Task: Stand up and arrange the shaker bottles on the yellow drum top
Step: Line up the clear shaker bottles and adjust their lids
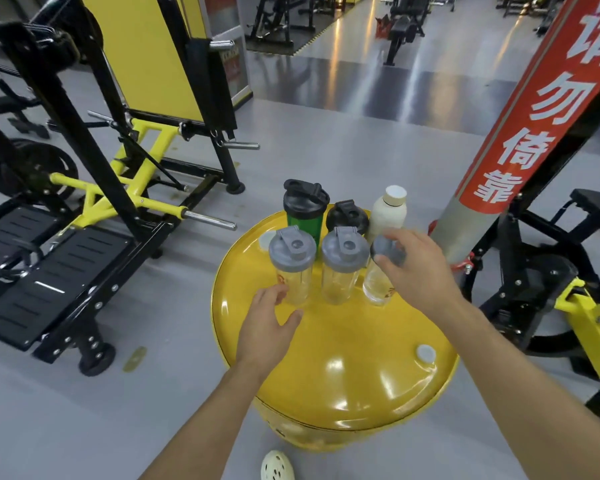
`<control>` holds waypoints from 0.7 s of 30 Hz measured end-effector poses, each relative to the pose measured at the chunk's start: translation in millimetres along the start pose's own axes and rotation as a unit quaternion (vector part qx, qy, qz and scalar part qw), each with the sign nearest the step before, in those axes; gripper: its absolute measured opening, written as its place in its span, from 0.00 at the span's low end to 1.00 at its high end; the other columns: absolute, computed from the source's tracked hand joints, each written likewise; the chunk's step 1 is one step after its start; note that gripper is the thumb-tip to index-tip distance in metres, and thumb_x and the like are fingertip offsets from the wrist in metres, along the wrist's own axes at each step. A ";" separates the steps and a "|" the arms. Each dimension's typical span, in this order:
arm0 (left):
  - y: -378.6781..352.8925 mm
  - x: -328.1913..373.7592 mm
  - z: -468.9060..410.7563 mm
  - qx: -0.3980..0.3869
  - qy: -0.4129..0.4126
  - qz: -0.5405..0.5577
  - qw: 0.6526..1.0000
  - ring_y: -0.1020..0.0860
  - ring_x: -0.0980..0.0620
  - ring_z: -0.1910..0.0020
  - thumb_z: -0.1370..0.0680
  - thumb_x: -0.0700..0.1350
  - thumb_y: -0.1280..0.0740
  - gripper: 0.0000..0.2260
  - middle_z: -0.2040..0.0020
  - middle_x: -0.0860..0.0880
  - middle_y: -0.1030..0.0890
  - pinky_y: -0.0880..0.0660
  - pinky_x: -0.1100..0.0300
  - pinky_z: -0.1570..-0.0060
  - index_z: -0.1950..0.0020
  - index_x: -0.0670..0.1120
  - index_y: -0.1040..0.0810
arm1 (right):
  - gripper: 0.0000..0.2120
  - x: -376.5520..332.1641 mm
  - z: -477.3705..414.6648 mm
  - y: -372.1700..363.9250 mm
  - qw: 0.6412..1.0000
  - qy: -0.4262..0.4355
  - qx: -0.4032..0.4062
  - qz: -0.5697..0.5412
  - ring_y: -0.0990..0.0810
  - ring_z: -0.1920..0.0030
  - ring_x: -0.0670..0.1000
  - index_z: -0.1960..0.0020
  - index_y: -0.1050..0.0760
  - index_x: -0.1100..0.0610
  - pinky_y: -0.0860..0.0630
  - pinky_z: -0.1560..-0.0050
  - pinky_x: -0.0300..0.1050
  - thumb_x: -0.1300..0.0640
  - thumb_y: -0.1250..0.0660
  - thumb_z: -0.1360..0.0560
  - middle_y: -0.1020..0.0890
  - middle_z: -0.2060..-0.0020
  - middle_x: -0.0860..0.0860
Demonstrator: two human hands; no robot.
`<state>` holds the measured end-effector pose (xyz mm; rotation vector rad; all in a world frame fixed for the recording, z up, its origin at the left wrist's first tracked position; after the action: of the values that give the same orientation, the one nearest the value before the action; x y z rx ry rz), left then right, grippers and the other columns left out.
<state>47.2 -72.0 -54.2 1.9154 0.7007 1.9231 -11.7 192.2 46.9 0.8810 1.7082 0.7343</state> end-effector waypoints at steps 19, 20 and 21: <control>-6.0 29.1 -84.6 0.048 0.076 0.110 0.990 0.31 0.49 0.26 0.40 0.62 0.19 0.55 0.24 0.49 0.32 0.29 0.46 0.29 0.20 0.52 0.44 | 0.17 16.8 34.0 -20.5 0.998 -0.033 -0.059 -0.019 0.24 0.46 0.47 0.36 0.24 0.53 0.30 0.49 0.40 0.49 0.30 0.23 0.21 0.47 0.47; -7.8 27.8 -86.6 0.050 0.077 0.106 0.990 0.29 0.49 0.28 0.42 0.64 0.19 0.54 0.26 0.50 0.30 0.28 0.45 0.30 0.22 0.53 0.41 | 0.18 17.5 33.7 -20.9 0.997 -0.035 -0.061 -0.021 0.23 0.46 0.47 0.36 0.24 0.53 0.29 0.49 0.40 0.49 0.30 0.23 0.21 0.47 0.47; -8.8 26.8 -88.6 0.054 0.076 0.100 0.991 0.27 0.49 0.30 0.43 0.65 0.20 0.52 0.29 0.51 0.28 0.26 0.45 0.32 0.24 0.53 0.38 | 0.18 17.9 33.2 -21.1 0.997 -0.037 -0.062 -0.023 0.23 0.46 0.48 0.35 0.24 0.52 0.27 0.49 0.41 0.49 0.30 0.23 0.21 0.47 0.47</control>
<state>-42.7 -59.2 -34.3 1.9859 0.6913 2.2160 12.2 197.6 11.3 0.7715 1.5943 0.7596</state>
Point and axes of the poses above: each hand's wrist, its own z-axis away from the middle knuckle, its own y-axis out of the back of the hand, x = y × z, the point moved 5 cm from there along -z, towards the middle knuckle
